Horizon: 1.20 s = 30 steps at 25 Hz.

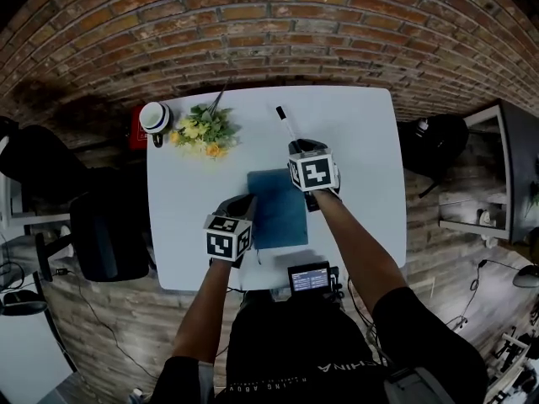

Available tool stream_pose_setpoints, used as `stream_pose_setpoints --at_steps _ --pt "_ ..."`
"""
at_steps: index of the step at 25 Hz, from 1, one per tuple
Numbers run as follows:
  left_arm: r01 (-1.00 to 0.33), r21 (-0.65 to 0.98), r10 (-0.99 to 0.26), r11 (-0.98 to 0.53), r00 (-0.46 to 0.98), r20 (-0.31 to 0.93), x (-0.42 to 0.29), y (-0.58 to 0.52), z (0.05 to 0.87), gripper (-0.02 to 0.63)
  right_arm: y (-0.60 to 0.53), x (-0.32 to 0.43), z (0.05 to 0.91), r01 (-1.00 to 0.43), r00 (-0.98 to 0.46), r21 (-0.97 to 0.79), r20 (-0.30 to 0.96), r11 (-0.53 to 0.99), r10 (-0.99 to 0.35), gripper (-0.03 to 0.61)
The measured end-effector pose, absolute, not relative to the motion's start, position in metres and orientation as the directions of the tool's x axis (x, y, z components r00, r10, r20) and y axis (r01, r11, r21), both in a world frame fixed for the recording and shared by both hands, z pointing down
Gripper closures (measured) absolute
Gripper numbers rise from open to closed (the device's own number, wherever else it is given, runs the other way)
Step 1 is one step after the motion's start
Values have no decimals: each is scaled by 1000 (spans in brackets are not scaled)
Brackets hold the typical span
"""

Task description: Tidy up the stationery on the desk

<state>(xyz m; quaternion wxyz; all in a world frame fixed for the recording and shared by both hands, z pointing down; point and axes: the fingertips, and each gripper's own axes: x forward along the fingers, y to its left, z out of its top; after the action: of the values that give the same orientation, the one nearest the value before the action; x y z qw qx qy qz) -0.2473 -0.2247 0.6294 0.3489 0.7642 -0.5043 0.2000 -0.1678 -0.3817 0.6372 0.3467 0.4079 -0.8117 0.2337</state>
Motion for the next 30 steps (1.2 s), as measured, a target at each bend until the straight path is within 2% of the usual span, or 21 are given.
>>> stream_pose_setpoints --at_steps 15,30 --pt "-891 341 -621 -300 454 639 -228 -191 623 601 -291 -62 619 -902 -367 -145 752 406 -548 503" --pt "-886 348 -595 -306 464 657 -206 -149 634 601 -208 -55 653 -900 -412 -262 771 347 -486 503"
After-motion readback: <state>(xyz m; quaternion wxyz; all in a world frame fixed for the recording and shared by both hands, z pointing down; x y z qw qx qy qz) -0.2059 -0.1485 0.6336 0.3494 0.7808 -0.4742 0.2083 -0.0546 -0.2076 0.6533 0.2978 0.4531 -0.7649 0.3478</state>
